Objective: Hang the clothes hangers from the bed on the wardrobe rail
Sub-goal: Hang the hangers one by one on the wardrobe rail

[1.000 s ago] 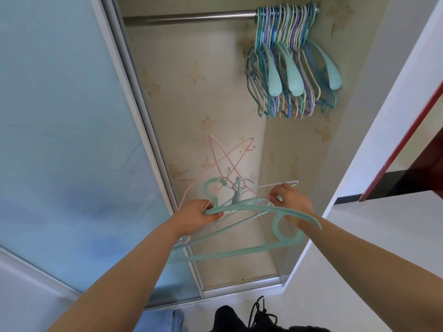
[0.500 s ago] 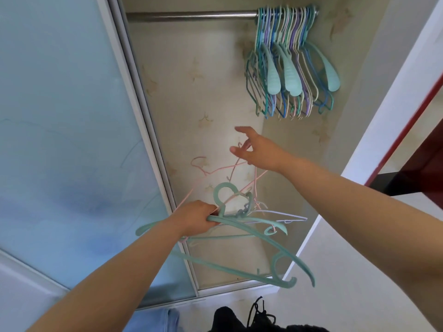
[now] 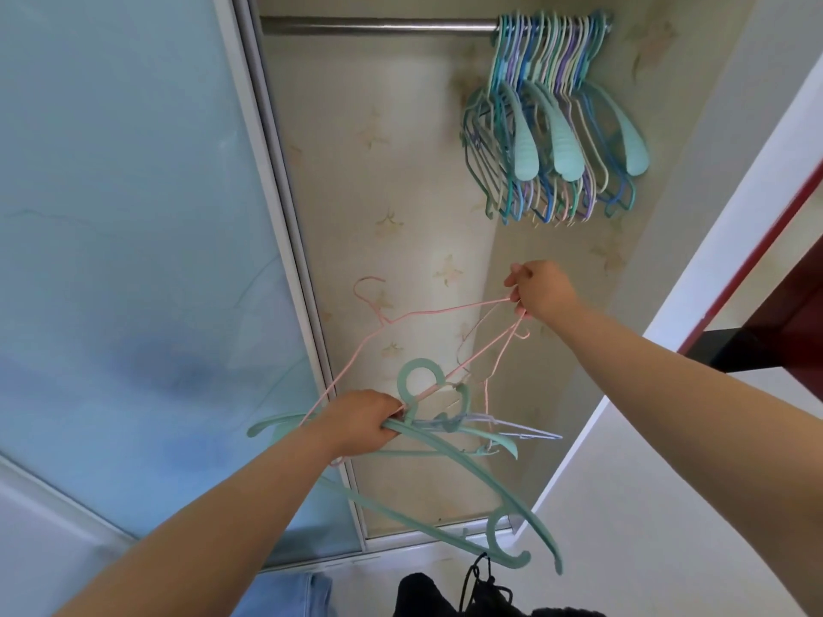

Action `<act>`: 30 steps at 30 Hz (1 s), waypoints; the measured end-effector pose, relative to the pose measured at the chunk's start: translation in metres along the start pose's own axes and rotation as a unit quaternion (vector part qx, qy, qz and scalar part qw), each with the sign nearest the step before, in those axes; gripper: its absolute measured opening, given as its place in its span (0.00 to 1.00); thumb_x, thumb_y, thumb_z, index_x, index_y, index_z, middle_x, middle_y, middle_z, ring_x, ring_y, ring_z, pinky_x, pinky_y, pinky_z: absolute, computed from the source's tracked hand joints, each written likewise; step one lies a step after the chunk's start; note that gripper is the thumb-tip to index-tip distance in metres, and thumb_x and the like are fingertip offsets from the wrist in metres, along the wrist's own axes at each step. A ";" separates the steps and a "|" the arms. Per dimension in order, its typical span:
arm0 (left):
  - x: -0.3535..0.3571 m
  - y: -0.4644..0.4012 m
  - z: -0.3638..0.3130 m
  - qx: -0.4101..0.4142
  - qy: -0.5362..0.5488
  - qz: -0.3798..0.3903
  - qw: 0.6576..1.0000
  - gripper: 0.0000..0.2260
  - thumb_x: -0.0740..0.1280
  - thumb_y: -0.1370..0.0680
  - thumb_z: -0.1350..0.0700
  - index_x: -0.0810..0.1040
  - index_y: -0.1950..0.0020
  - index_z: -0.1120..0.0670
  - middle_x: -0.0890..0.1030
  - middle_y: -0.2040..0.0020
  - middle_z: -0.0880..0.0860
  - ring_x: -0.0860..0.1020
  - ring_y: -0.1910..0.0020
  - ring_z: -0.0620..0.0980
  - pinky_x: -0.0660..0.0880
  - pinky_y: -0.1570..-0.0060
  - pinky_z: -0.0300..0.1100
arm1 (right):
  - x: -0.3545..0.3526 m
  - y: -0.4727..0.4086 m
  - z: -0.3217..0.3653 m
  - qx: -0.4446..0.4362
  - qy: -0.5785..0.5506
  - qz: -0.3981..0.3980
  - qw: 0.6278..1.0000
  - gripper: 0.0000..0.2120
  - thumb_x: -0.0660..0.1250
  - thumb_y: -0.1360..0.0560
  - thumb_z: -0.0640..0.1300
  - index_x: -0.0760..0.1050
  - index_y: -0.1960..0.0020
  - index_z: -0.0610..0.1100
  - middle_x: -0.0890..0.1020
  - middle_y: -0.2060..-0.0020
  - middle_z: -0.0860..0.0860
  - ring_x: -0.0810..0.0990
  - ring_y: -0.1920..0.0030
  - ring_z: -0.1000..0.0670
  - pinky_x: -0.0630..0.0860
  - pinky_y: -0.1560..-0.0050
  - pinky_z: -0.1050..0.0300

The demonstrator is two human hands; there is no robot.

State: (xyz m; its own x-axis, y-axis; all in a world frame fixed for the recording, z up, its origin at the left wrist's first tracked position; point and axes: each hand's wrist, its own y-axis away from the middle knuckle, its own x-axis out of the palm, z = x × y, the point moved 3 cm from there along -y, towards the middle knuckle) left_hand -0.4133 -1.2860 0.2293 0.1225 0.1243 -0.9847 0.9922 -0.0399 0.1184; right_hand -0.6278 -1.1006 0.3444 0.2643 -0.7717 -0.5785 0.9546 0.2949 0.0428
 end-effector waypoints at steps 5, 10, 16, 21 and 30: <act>0.009 -0.005 0.007 -0.016 0.007 -0.009 1.000 0.08 0.60 0.22 0.48 0.74 0.54 0.51 0.80 0.54 0.52 0.78 0.55 0.55 0.70 0.60 0.44 | -0.003 0.000 -0.004 -0.021 -0.025 -0.050 0.998 0.15 0.54 0.18 0.42 0.77 0.56 0.40 0.76 0.70 0.49 0.73 0.76 0.49 0.74 0.72 0.60; 0.012 -0.007 0.019 -0.052 0.058 -0.019 0.997 0.10 0.61 0.22 0.47 0.73 0.54 0.53 0.78 0.56 0.51 0.77 0.56 0.53 0.68 0.60 0.44 | -0.021 -0.007 -0.018 0.046 -0.137 -0.096 0.985 0.17 0.53 0.19 0.41 0.72 0.64 0.43 0.75 0.69 0.48 0.73 0.77 0.51 0.74 0.74 0.59; 0.015 -0.012 0.015 -0.049 0.060 -0.034 0.996 0.10 0.61 0.22 0.47 0.76 0.51 0.53 0.79 0.53 0.51 0.77 0.55 0.53 0.71 0.58 0.44 | -0.043 -0.007 -0.055 0.185 -0.296 -0.126 0.929 0.16 0.53 0.17 0.46 0.65 0.63 0.43 0.69 0.69 0.47 0.68 0.72 0.51 0.75 0.67 0.53; 0.023 -0.015 0.016 -0.025 0.038 -0.039 0.998 0.09 0.61 0.22 0.47 0.74 0.50 0.52 0.79 0.52 0.50 0.75 0.56 0.51 0.70 0.59 0.43 | -0.052 -0.001 -0.067 0.213 -0.336 -0.157 0.904 0.13 0.52 0.17 0.43 0.69 0.59 0.44 0.67 0.67 0.49 0.66 0.72 0.51 0.77 0.74 0.54; 0.030 -0.022 0.006 0.084 -0.020 -0.103 0.991 0.13 0.58 0.23 0.45 0.76 0.48 0.50 0.79 0.47 0.47 0.80 0.55 0.55 0.74 0.59 0.46 | -0.065 -0.008 -0.045 0.140 -0.211 -0.138 0.957 0.15 0.55 0.19 0.42 0.69 0.64 0.43 0.70 0.69 0.47 0.68 0.74 0.48 0.70 0.72 0.56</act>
State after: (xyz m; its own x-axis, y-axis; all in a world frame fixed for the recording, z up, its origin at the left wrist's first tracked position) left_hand -0.4319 -1.2873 0.1962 -0.0868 0.1070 -0.9905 0.9776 -0.1822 -0.1054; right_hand -0.6591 -1.0275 0.3453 -0.0274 -0.9749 -0.2209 0.9798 -0.0700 0.1872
